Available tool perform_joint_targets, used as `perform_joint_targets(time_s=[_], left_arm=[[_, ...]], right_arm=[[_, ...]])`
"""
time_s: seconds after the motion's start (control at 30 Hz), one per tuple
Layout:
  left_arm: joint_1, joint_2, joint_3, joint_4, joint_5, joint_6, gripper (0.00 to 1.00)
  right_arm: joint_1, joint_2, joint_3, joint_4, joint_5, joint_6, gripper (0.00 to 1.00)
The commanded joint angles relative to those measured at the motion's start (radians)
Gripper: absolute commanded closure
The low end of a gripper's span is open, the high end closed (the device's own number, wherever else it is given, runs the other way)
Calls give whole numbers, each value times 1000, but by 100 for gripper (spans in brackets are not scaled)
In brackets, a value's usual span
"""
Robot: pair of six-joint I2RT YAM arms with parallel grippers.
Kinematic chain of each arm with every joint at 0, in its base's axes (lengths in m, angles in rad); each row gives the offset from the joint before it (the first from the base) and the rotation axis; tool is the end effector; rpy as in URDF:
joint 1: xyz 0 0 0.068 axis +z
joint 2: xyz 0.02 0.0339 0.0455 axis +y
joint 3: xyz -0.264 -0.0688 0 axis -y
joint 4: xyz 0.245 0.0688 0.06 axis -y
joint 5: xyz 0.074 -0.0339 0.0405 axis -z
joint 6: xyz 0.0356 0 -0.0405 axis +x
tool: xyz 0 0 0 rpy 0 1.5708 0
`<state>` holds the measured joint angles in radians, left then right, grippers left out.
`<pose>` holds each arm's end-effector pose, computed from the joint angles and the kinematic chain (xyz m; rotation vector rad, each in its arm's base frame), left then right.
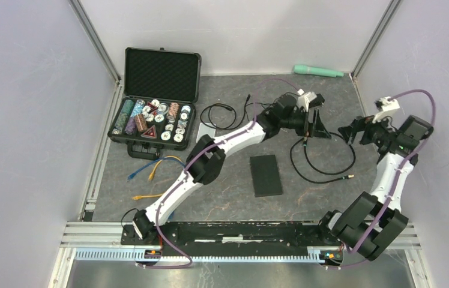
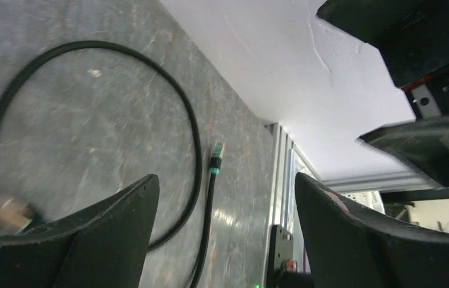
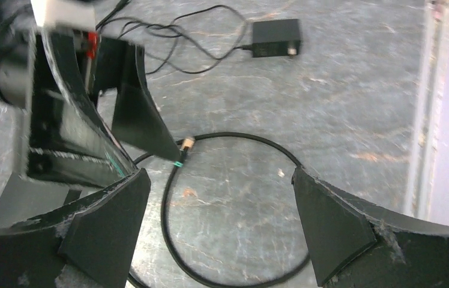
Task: Pull the plug from the switch port
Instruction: Place the connector at the center of the board, then move the switch port to the center of the board.
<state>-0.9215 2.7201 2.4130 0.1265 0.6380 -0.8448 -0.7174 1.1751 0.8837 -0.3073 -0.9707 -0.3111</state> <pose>0.3540 -0.5015 0.1862 0.6393 2.0156 -1.7411 0.2061 -0.1408 0.2911 -0.1310 1.9070 0.3671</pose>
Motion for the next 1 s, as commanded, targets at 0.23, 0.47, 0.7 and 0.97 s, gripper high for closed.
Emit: perform_joint_targets(time_s=[0.23, 0.47, 0.7, 0.97], left_arm=[[154, -769, -677, -644, -415, 898, 5], [290, -1041, -1029, -760, -691, 956, 0], [342, -1025, -1089, -776, -830, 825, 0], [407, -888, -992, -842, -742, 741, 0]], right_arm=[[544, -5, -86, 25, 235, -191, 4], [877, 60, -131, 116, 382, -165, 4], [910, 101, -165, 190, 374, -102, 4], [911, 78, -196, 192, 381, -113, 4]])
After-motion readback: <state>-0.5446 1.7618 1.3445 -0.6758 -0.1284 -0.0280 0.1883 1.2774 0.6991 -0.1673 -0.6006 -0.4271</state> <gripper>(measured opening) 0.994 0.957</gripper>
